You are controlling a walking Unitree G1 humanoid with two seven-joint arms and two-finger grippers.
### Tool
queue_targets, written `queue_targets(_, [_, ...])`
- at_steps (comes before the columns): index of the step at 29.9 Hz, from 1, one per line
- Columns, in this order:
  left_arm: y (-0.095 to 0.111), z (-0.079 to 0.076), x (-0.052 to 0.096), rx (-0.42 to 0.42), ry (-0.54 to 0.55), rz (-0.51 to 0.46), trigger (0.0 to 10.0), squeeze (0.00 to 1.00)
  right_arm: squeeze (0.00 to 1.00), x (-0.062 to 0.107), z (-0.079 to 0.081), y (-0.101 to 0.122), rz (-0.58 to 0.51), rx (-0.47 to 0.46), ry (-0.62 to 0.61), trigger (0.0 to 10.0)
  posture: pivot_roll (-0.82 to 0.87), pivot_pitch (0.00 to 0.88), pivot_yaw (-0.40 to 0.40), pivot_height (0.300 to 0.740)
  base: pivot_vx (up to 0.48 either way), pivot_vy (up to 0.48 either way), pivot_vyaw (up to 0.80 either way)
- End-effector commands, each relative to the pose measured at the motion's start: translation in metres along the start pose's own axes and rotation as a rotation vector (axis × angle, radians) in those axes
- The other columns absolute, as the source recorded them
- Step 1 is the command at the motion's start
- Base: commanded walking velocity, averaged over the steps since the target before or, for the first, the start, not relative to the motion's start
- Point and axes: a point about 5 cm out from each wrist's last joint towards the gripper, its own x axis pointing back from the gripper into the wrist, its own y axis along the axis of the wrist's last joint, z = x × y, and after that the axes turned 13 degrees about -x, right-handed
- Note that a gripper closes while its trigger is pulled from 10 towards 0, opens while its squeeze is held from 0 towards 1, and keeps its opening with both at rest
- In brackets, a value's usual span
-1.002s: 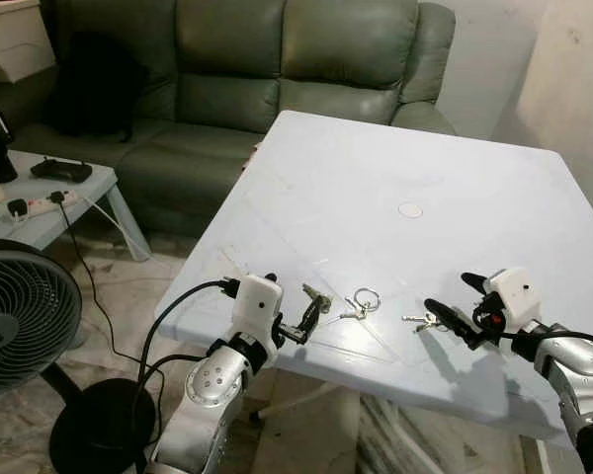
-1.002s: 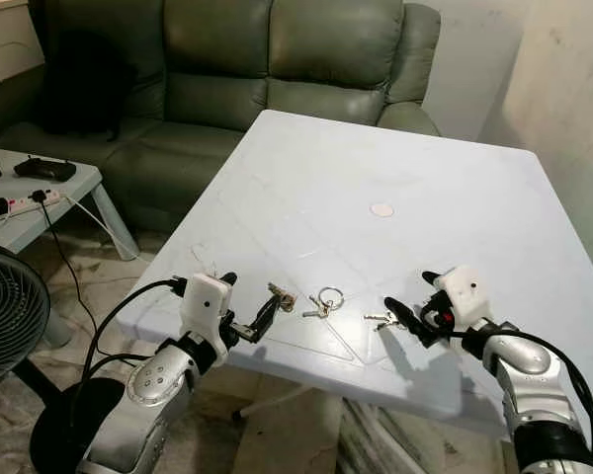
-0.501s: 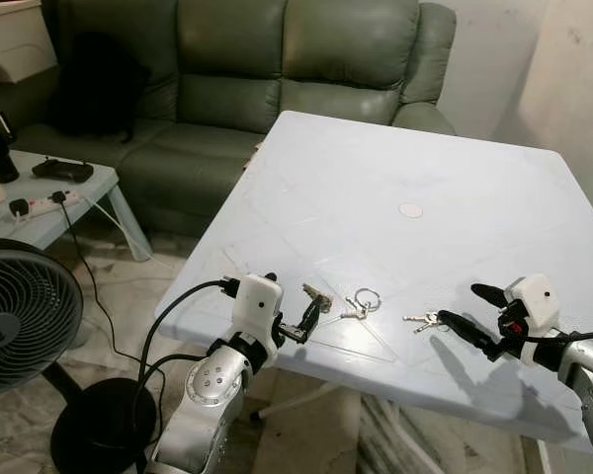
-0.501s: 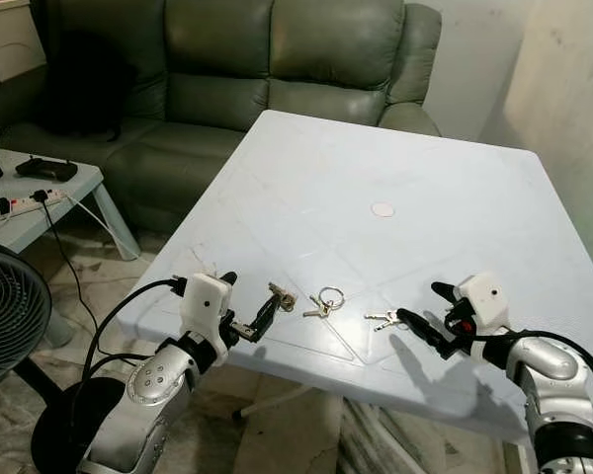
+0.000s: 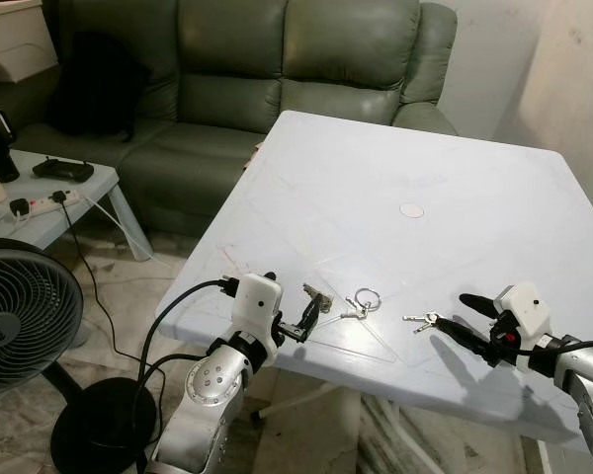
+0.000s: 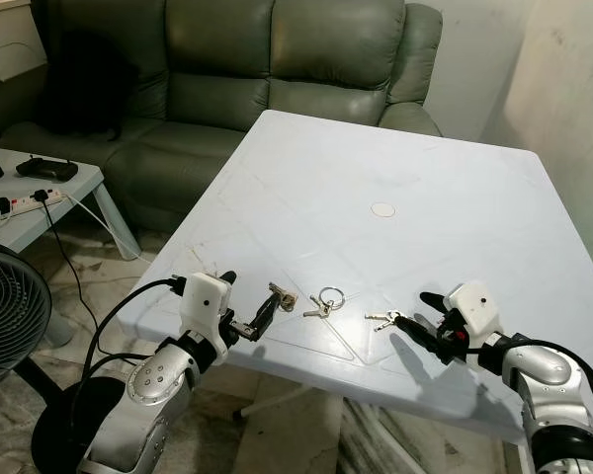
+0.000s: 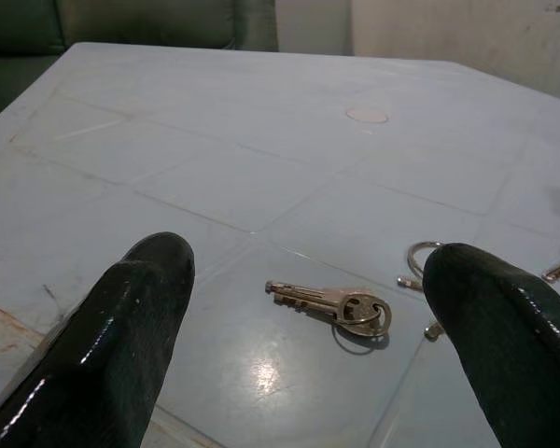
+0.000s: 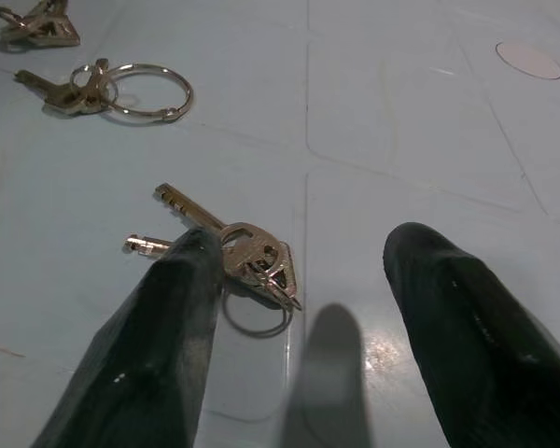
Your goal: Hang keys on a hook
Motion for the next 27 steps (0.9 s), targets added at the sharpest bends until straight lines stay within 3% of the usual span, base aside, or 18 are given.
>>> queue_targets(1, [0.0063,0.0029,-0.0011,-0.010,0.011,-0.018,10.0,0.00,0.00,-0.0010,0.0019,-0.0042,0.016,0.007,-0.003,2.0,0.00,0.000,-0.020,0.740,0.000,0.000,0.00])
queue_targets(2, [0.0064,0.0023,-0.0011,-0.007,0.009,-0.018,10.0,0.00,0.00,-0.0010,0.0017,-0.0045,0.019,0.011,-0.007,3.7,0.00,0.000,-0.021,0.740,0.000,0.000,0.00])
queue_targets(5, [0.0060,-0.0003,-0.0007,-0.005,-0.004,-0.014,10.0,0.00,0.00,-0.0013,0.0016,-0.0048,0.022,0.011,-0.008,4.1,0.00,0.000,-0.020,0.740,0.000,0.000,0.00])
queue_targets(6, [0.0055,-0.0015,0.0000,-0.005,-0.006,-0.012,10.0,0.00,0.00,-0.0010,0.0020,-0.0049,0.022,0.014,-0.001,2.4,0.00,0.000,-0.018,0.740,0.000,0.000,0.00])
queue_targets(7, [0.0055,-0.0015,0.0000,-0.005,-0.006,-0.012,10.0,0.00,0.00,-0.0010,0.0020,-0.0049,0.022,0.014,-0.001,2.4,0.00,0.000,-0.018,0.740,0.000,0.000,0.00])
queue_targets(9, [0.0051,-0.0025,0.0006,-0.004,-0.009,-0.010,10.0,0.00,0.00,-0.0006,0.0016,-0.0056,0.031,0.023,-0.007,3.9,0.00,0.000,-0.019,0.740,0.000,0.000,0.00])
queue_targets(12, [0.0046,-0.0038,0.0013,0.001,-0.012,-0.007,10.0,0.00,0.00,-0.0002,0.0018,-0.0062,0.032,0.025,-0.006,3.8,0.00,0.000,-0.020,0.740,0.000,0.000,0.00])
queue_targets(13, [0.0042,-0.0049,0.0019,0.004,-0.013,-0.004,10.0,0.00,0.00,0.0004,0.0018,-0.0068,0.032,0.025,-0.004,1.5,0.00,0.000,-0.021,0.740,0.000,0.000,0.00])
queue_targets(16, [0.0040,-0.0053,0.0022,0.007,-0.012,-0.003,10.0,0.00,0.00,0.0011,0.0013,-0.0073,0.035,0.028,-0.009,1.6,0.00,0.000,-0.021,0.740,0.000,0.000,0.00])
queue_targets(17, [0.0039,-0.0056,0.0024,0.008,-0.012,-0.002,10.0,0.00,0.00,0.0018,0.0013,-0.0074,0.033,0.026,-0.005,4.9,0.00,0.000,-0.020,0.740,0.000,0.000,0.00])
queue_targets(18, [0.0039,-0.0056,0.0024,0.008,-0.012,-0.002,10.0,0.00,0.00,0.0018,0.0013,-0.0074,0.033,0.026,-0.005,4.9,0.00,0.000,-0.020,0.740,0.000,0.000,0.00])
queue_targets(19, [0.0039,-0.0059,0.0027,0.009,-0.012,-0.002,10.0,0.00,0.00,0.0026,0.0010,-0.0073,0.033,0.027,-0.003,6.6,0.00,0.000,-0.021,0.740,0.000,0.000,0.00])
queue_targets(27, [0.0040,-0.0062,0.0033,0.015,-0.009,0.001,10.0,0.00,0.00,0.0064,-0.0017,-0.0081,0.042,0.030,-0.010,7.1,0.00,0.000,-0.022,0.740,0.000,0.000,0.00])
